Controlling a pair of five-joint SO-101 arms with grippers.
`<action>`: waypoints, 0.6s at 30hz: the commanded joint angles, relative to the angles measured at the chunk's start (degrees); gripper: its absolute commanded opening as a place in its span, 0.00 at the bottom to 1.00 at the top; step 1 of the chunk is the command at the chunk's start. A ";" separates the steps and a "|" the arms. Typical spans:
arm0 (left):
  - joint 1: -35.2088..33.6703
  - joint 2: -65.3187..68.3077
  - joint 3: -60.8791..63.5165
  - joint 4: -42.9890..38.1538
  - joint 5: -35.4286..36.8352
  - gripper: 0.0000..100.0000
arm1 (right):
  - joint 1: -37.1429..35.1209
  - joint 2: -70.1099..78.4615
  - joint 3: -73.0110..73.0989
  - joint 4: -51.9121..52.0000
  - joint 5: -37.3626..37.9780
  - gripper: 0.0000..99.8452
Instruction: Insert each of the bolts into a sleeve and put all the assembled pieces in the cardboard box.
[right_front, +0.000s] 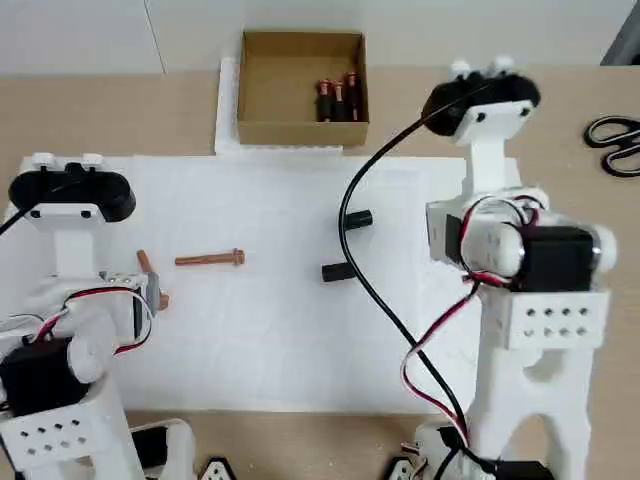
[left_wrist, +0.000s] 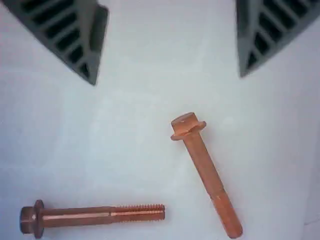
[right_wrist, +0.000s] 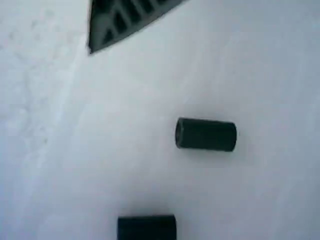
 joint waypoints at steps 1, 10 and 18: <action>0.18 -0.70 -0.31 0.00 1.14 0.17 | -0.22 -1.27 2.99 -1.10 0.97 0.15; -0.09 -0.53 -0.31 0.00 5.45 0.17 | -1.45 -1.27 14.15 -9.01 15.65 0.22; -0.09 -0.53 -0.22 0.00 5.36 0.17 | -11.03 -1.19 28.48 -21.14 18.64 0.22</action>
